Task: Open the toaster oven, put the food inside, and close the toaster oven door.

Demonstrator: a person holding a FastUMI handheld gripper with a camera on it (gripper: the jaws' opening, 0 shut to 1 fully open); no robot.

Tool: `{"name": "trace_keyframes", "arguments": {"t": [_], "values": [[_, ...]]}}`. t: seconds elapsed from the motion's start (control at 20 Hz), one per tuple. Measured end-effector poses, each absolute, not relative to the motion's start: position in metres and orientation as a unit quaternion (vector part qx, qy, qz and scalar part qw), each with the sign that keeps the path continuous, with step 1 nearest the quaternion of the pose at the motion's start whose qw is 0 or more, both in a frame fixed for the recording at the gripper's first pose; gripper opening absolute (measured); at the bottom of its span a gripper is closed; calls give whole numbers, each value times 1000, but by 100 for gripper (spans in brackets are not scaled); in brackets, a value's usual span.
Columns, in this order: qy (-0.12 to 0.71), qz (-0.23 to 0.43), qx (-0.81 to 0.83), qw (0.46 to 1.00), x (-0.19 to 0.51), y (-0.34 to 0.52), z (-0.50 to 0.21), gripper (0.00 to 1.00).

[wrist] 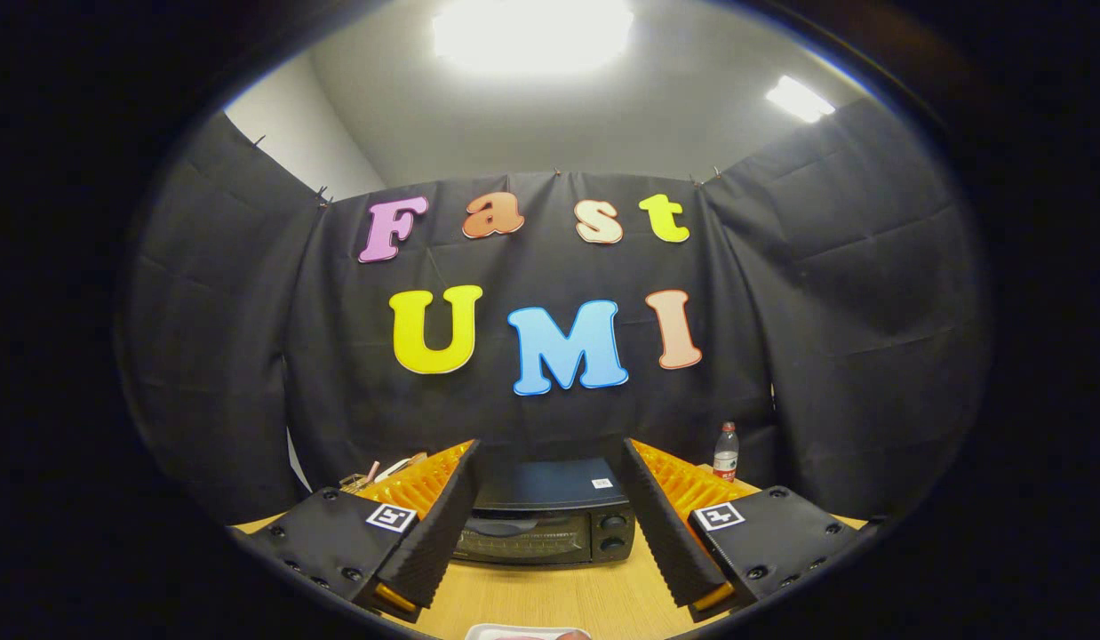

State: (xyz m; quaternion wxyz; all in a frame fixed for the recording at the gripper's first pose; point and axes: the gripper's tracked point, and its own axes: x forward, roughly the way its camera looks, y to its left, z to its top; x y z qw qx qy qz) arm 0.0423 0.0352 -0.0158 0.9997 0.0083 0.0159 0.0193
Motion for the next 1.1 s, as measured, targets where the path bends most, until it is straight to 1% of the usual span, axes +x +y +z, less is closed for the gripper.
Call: {"name": "trace_keyframes", "arguments": {"t": [0.75,1.1], "values": [[64,81,21,994,150,101,-78,98],[115,76,20,990,187,112,-136,98]]}}
